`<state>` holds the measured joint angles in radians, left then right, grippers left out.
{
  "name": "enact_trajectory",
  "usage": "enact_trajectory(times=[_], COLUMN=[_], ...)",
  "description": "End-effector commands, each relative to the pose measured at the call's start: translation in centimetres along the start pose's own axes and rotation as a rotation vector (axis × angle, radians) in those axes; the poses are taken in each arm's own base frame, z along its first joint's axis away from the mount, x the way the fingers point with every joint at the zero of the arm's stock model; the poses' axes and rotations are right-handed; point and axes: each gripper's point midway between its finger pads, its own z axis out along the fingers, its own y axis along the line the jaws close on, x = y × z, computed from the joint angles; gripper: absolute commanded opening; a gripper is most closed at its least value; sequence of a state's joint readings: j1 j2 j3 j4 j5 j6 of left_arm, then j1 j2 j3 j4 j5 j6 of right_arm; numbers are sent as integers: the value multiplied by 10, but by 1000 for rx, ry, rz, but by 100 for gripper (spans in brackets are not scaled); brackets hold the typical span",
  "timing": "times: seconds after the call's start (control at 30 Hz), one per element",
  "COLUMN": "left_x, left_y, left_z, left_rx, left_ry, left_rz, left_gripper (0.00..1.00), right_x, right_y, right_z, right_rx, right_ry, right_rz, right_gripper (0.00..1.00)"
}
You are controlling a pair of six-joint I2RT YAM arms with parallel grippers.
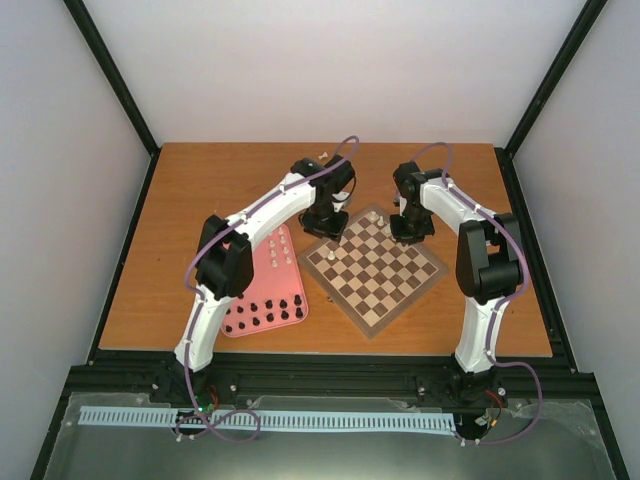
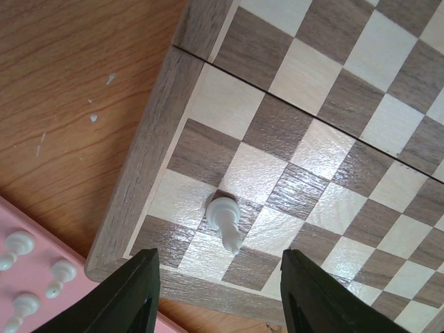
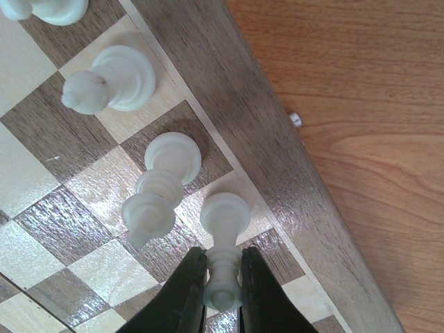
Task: Set up the chess pieces on the board
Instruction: Place the chess piece on the chessboard.
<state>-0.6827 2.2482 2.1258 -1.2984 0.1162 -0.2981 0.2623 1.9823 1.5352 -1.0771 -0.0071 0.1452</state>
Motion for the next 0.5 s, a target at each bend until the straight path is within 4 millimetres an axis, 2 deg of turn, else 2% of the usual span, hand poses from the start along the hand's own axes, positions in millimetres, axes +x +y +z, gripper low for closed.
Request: enact_trajectory(times=[0.0,0.17,0.37,0.47], left_x=[1,4,4,2], left_y=[4,5,6,5], left_z=[-17,-14,-15,-17], left_rx=[-8,-7,-12,-10], left_ry=[-25,-20,-25,-31], left_rz=[16,11,12,11], left_gripper=[51,51,51,51], right_x=[2,3,2,1], right_y=[-3,-3,-3,-2], right_z=[-5,-6,-11,-15], right_rx=[-4,-3,-7,-9], right_ry=[1,4,-12,-27], right_rz=[-2,-2,-4,-4], right_gripper=[11,14,30,34])
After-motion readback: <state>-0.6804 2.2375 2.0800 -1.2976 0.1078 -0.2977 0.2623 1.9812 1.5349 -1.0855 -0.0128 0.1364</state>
